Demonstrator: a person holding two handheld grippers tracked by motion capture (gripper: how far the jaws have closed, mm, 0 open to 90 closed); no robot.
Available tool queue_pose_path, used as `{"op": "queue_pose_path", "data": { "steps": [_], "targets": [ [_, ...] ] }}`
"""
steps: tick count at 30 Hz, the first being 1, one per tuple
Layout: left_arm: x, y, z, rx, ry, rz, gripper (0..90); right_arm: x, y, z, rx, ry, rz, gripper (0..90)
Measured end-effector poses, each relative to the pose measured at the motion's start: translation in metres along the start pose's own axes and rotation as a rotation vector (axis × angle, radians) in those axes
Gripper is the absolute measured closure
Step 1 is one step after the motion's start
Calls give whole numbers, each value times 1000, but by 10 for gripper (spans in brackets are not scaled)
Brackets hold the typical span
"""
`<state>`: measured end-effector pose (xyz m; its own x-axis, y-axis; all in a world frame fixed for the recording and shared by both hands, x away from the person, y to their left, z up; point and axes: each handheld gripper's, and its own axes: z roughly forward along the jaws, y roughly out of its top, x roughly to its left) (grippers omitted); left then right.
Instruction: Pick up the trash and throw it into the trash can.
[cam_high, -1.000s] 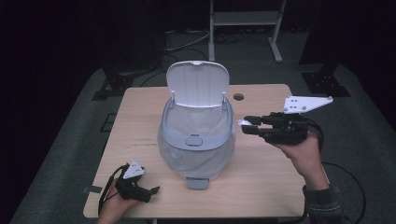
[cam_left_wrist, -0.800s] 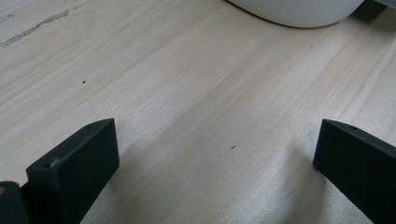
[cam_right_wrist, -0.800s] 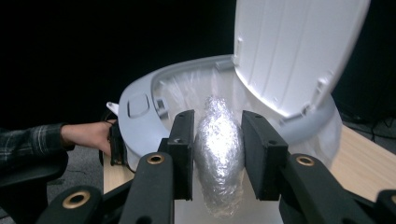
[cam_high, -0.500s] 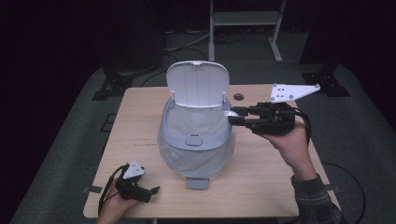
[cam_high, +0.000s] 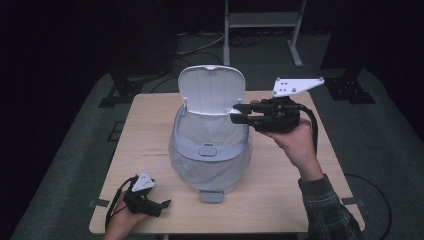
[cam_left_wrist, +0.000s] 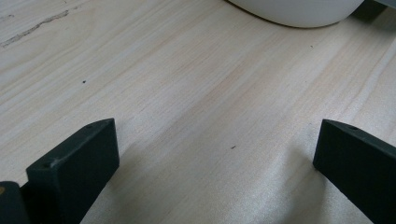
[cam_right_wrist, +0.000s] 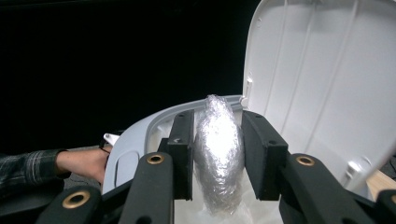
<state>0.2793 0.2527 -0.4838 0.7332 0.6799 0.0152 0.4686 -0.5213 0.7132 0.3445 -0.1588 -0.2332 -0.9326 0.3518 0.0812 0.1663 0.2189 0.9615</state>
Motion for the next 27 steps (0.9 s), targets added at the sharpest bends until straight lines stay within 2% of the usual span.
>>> {"op": "queue_pose_path", "data": {
  "steps": [9, 27],
  "targets": [
    [0, 0, 0, 1, -2, 3, 0, -5, 10, 21, 3, 15, 4, 651],
    [-1, -1, -1, 0, -7, 7, 0, -12, 18, 57, 36, 36, 3, 650]
  ]
}}
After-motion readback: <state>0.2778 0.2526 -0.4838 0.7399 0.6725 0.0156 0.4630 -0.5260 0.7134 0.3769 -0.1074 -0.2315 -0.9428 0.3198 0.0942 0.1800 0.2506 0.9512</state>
